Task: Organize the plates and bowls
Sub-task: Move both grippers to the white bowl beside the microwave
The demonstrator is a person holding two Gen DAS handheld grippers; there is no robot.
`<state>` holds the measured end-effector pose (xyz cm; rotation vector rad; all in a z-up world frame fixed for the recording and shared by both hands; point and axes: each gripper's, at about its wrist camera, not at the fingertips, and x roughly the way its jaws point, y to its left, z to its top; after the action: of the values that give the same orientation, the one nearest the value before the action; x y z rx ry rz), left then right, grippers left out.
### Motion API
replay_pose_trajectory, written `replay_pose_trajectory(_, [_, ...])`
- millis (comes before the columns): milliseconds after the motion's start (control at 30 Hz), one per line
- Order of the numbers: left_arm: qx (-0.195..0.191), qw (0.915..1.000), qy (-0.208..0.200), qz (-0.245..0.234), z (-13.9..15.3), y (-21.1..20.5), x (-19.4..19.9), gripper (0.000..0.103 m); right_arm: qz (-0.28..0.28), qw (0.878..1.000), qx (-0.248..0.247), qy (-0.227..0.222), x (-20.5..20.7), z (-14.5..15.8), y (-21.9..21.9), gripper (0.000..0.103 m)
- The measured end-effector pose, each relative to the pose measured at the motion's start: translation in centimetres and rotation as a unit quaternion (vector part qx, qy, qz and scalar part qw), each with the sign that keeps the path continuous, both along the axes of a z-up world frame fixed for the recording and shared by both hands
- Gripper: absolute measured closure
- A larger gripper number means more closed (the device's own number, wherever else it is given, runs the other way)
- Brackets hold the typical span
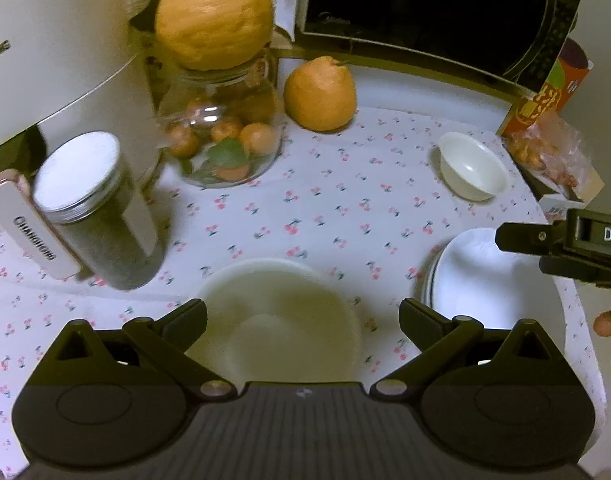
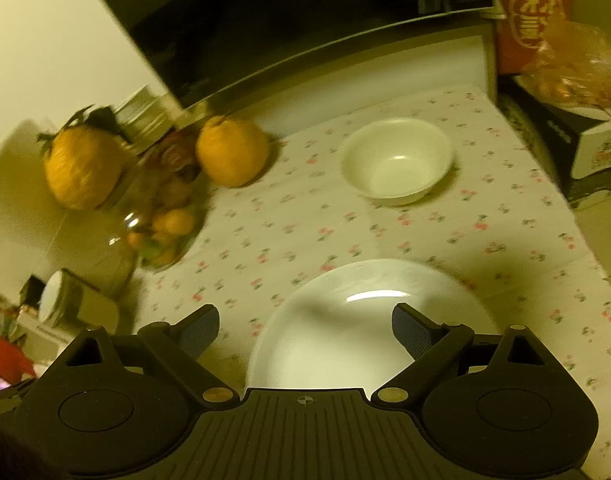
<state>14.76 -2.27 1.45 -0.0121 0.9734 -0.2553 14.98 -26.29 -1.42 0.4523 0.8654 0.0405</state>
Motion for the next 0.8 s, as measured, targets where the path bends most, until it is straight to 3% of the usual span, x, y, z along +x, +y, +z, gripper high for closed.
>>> replay_pose_trajectory(367, [-0.026,0.9989,-0.04,0.004,-0.7,-4.0,1.5,0.001,-0.053,0.999,-0.013,-0.001,0.5,-1.4,-5.1,0.008])
replay_pose_trajectory(567, [-0.035,0.9989,-0.03,0.003,-1.6,-6.2,3.3,0.001,-0.078,0.997,-0.008,-0.004,1.7,-2.8,-8.0,0.008])
replay_pose_trajectory(800, [-0.046,0.9989,-0.011,-0.005,-2.4,-8.8,6.4,0.001,-0.095,0.995,0.039,-0.014,3.5,-3.9,-10.7,0.008])
